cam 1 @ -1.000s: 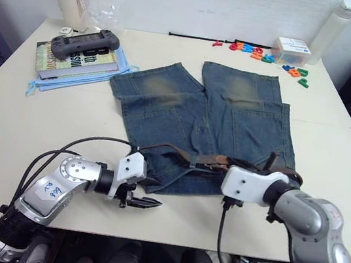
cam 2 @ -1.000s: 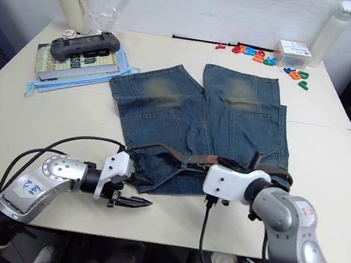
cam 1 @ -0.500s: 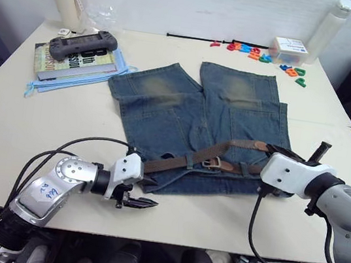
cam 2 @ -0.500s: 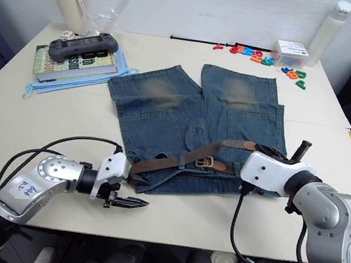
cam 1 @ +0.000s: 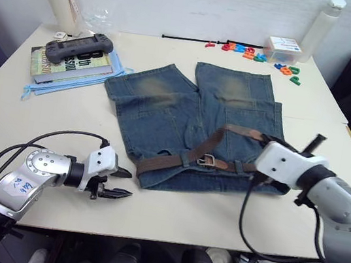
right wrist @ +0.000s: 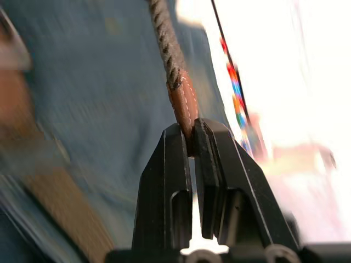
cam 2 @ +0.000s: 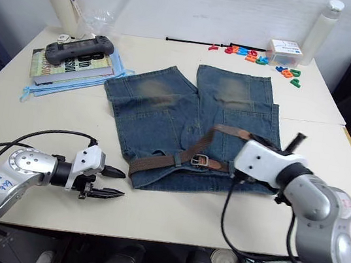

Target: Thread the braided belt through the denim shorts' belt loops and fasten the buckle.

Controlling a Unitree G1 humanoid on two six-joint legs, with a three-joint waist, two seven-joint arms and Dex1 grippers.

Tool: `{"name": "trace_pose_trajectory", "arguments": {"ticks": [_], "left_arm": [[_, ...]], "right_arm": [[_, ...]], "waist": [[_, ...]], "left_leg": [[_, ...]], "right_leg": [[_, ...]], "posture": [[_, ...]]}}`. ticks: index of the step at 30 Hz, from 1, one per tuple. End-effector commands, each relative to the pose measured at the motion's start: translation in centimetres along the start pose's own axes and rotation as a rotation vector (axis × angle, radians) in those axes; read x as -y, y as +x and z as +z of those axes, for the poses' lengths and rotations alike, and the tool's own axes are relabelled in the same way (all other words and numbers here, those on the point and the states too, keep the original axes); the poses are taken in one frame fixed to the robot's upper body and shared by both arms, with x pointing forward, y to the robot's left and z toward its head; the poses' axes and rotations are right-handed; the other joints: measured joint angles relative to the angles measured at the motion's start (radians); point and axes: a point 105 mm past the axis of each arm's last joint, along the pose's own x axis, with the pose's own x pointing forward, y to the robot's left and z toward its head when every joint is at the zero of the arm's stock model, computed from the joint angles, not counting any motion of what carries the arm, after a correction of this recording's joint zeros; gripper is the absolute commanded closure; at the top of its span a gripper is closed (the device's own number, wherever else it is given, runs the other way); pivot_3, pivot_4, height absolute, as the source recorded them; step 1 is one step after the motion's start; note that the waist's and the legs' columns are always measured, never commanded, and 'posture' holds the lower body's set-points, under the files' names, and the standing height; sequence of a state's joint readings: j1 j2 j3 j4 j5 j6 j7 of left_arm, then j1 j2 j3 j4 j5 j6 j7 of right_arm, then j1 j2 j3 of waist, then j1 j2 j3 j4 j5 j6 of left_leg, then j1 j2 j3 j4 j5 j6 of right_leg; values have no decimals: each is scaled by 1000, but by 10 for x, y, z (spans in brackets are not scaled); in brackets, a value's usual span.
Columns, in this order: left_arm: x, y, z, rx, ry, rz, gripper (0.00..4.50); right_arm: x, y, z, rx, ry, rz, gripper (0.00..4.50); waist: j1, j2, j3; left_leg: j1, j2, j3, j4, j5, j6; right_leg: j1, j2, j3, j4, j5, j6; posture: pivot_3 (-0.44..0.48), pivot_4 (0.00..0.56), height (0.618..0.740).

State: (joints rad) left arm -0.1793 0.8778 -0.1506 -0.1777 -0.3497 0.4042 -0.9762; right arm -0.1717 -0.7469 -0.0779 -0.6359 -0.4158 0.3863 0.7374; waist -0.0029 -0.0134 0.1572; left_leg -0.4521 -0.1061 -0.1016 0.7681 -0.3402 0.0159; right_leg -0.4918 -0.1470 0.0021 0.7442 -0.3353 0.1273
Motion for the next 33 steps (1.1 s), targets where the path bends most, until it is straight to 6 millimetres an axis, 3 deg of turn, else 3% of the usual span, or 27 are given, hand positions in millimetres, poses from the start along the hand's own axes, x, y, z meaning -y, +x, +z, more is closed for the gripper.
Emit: {"name": "trace_pose_trajectory", "arguments": {"ticks": [1, 9, 12, 17, 21, 33], "left_arm": [[-10, -11, -26, -79, -76, 86, 1655], [7, -58, 79, 302, -50, -62, 1655], [5, -55, 107, 419, -57, -42, 1655], [-12, -10, 123, 405, 80, 223, 1655], [-11, 14, 139, 450, 138, 342, 1655], [-15, 38, 145, 468, 178, 497, 1655]], "right_arm": [[-9, 3, 41, 155, -23, 12, 4500], [-20, 11, 62, 231, -38, 57, 4500], [-26, 15, 69, 250, -44, 80, 4500], [-29, 22, 79, 272, -77, 99, 4500], [-28, 25, 85, 277, -102, 99, 4500], [-26, 27, 89, 260, -116, 82, 4500]], "waist": [[0, 0, 0], [7, -7, 8], [13, -7, 8], [24, -8, 9], [24, -12, 11], [27, -12, 11]], "left_leg": [[0, 0, 0, 0, 0, 0], [-9, -1, -3, 1, 2, -3], [-9, -2, -4, 1, 3, -6], [-9, -4, -3, 2, 4, -6], [-9, -4, -1, 1, 4, -6], [-8, -3, 0, 1, 4, -7]], "right_leg": [[0, 0, 0, 0, 0, 0], [-8, 0, -2, 2, 0, 0], [-6, -1, -3, -1, 0, 0], [-5, -1, -2, -3, 2, 3], [-6, 0, 0, -3, 2, 4], [-6, 0, 0, -3, 2, 4]], "posture": [[0, 150, 654], [0, 150, 654], [0, 150, 654], [0, 150, 654], [0, 150, 654], [0, 150, 654]]}}
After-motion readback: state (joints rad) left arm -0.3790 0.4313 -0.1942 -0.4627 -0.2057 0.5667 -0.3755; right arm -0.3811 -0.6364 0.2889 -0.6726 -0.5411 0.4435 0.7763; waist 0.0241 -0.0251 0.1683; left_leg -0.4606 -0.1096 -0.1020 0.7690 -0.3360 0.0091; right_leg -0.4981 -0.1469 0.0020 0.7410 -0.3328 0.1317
